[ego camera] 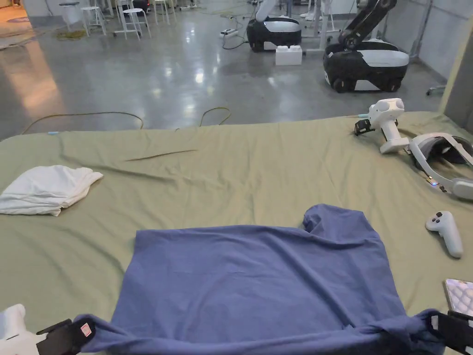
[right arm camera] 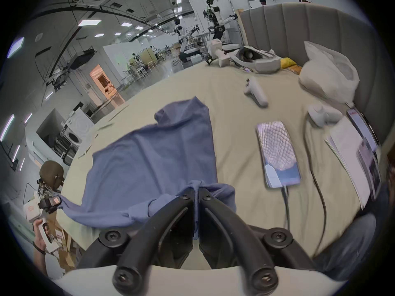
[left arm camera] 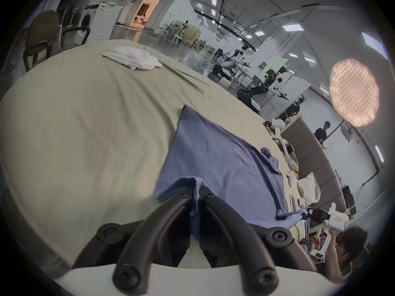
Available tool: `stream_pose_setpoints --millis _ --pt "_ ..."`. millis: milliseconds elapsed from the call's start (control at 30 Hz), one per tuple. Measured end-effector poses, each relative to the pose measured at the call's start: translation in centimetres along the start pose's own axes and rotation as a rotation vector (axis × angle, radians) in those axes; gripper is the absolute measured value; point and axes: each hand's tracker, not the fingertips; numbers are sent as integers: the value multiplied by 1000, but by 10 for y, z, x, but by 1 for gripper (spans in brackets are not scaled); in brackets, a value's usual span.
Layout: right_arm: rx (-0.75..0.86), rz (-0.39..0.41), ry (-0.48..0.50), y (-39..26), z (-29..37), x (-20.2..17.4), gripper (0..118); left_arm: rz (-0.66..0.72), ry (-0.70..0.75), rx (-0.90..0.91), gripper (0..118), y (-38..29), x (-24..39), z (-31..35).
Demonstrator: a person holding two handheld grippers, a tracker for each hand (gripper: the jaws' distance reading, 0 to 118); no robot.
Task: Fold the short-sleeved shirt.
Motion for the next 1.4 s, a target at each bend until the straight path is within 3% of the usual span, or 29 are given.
stream_pose_setpoints --millis 233,267,300,333,367,400,567,733,867,1000,1067,1100,1133,1167,1200,1233,1400 --pt "-66 -32 -27 71 -84 -18 4 109 99 -38 8 72 -11 -98" --pt "-85 -34 -41 73 -95 -19 13 109 109 -30 14 76 -9 -108" --pt "-108 -30 -59 74 -105 -19 33 102 96 -18 32 78 -8 -114" --pt "-126 -14 -94 73 -112 -18 71 80 72 21 71 78 -6 -113" --pt "-138 5 -106 71 -115 -17 82 52 76 34 92 79 -1 -112" --pt "-135 11 -102 68 -115 -16 80 33 92 44 100 79 5 -109" --pt "-28 42 15 54 -62 -13 80 -169 13 166 100 73 29 -46" --pt "183 211 89 40 34 -47 80 -549 86 380 100 29 92 44" --pt "410 347 153 22 115 -88 80 -651 71 588 100 -14 133 116" --pt "529 453 104 3 170 -124 76 -610 -22 684 97 -48 157 168" --pt "586 514 46 -12 193 -142 58 -592 -31 728 92 -63 166 190" --pt "612 528 47 -17 195 -140 43 -596 -50 738 84 -70 167 198" --pt "618 528 76 -21 202 -142 14 -610 -108 730 64 -76 167 206" --pt "614 510 108 -23 207 -144 2 -621 -166 721 39 -80 167 213" --pt "614 480 156 -25 212 -146 1 -625 -168 727 9 -84 170 218" --pt "619 469 195 -27 213 -145 0 -633 -133 732 0 -88 174 220" --pt "676 508 173 -40 217 -153 0 -639 -49 781 0 -101 186 232"
